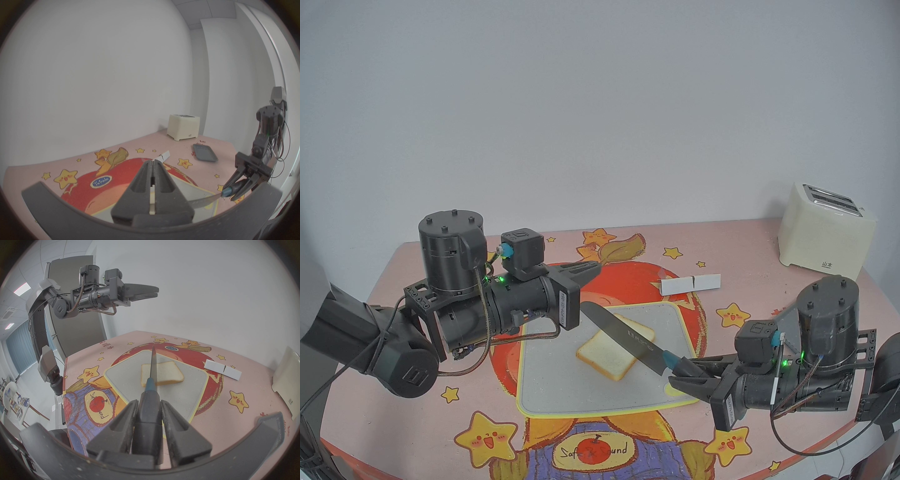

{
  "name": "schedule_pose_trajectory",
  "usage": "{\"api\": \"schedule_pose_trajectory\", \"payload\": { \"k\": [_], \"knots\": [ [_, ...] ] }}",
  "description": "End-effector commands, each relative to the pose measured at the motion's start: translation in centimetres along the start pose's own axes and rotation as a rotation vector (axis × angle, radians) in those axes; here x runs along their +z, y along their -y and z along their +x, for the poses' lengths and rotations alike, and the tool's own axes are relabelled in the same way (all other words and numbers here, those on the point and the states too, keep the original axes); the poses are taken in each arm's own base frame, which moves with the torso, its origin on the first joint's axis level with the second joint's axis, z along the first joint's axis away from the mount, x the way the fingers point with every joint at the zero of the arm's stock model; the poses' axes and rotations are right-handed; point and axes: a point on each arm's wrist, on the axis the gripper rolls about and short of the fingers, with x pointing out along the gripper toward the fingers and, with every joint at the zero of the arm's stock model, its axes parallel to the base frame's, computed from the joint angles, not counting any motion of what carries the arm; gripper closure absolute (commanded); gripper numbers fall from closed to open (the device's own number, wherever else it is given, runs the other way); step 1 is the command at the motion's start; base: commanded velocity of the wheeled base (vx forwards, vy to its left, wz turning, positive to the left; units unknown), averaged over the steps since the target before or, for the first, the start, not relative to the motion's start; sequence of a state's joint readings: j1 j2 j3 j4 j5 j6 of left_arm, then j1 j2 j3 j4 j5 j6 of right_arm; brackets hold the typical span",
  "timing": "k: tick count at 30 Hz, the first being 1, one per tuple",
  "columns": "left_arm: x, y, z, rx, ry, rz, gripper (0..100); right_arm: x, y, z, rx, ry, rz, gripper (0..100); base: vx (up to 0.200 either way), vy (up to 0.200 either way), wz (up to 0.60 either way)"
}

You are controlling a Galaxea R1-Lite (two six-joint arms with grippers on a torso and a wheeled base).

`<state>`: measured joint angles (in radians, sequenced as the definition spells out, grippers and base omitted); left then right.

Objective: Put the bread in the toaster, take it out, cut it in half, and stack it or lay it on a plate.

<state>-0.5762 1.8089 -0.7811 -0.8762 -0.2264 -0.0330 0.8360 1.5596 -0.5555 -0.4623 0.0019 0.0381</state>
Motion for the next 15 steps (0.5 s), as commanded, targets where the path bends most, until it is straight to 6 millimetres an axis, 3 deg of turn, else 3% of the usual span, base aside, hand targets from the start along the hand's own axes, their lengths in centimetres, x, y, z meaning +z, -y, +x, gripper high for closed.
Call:
{"api": "schedule_pose_trajectory", "payload": {
  "k": [1, 8, 15],
  "knots": [
    [0.2, 0.0, -0.1, 0.000, 0.009, 0.001, 100, 0.5, 0.1, 0.2, -0.006, 0.013, 0.005, 100, 0.000, 0.000, 0.00],
    [0.4, 0.3, 0.1, -0.009, 0.014, 0.004, 100, 0.3, 0.1, 0.6, -0.008, -0.003, 0.017, 100, 0.000, 0.000, 0.00],
    [-0.7, 0.5, 1.0, -0.020, -0.021, 0.001, 100, 0.0, 0.3, 1.1, -0.015, -0.021, 0.020, 100, 0.000, 0.000, 0.00]
  ]
}}
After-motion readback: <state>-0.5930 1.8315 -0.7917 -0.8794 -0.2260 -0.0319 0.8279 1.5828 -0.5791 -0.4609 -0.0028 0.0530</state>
